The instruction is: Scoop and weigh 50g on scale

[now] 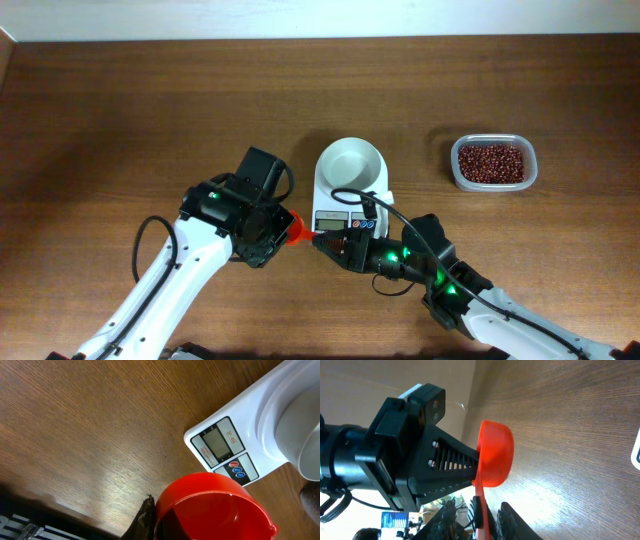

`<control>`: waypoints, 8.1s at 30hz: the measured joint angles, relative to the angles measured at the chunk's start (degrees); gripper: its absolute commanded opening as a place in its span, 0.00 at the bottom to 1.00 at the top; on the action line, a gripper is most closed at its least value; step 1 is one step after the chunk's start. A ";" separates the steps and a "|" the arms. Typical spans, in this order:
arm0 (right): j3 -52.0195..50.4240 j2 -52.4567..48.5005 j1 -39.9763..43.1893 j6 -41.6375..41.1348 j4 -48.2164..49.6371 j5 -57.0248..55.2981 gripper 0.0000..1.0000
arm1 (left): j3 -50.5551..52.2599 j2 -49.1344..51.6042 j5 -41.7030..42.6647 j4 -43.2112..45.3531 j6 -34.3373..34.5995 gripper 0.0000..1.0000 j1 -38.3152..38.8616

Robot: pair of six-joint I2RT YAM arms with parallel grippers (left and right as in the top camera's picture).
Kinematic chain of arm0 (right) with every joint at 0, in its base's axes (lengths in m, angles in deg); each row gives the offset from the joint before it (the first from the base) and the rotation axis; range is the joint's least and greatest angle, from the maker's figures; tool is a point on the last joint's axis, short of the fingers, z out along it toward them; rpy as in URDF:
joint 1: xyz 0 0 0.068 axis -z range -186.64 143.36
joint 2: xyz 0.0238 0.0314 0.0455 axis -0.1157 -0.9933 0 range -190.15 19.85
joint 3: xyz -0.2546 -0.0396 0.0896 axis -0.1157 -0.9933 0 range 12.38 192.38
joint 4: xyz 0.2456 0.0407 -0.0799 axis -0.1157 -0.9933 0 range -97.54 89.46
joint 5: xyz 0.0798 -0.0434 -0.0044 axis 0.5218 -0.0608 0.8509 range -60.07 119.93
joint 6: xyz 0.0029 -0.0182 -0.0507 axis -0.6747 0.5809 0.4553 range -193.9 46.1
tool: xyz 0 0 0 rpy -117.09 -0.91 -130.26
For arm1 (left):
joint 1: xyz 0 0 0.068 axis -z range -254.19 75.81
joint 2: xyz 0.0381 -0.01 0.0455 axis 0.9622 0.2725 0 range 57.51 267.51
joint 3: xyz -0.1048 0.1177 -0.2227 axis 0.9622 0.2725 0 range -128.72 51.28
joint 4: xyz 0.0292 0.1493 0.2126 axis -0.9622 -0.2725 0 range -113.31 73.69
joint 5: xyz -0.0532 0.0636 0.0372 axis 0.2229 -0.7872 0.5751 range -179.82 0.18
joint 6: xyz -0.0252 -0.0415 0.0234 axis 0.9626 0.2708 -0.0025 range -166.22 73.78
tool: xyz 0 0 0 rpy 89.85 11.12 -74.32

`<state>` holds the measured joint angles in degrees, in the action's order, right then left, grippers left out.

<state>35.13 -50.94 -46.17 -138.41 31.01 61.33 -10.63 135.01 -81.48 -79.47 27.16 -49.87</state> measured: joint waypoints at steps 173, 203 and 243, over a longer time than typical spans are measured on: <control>5.09 55.47 23.47 28.30 -53.75 -37.62 0.04 | -0.59 3.80 -24.68 13.86 -31.91 0.99 23.85; 34.71 22.88 23.61 39.67 -90.07 -29.03 0.04 | -11.63 -14.86 15.65 -5.75 -106.77 0.99 -12.41; 34.86 25.40 23.61 40.50 -89.44 -25.00 0.04 | -11.74 -7.61 11.82 -4.74 -113.72 0.99 -8.02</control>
<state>69.99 -25.54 -22.57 -97.91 -58.43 36.32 -22.37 127.40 -69.66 -84.21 -86.56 -57.89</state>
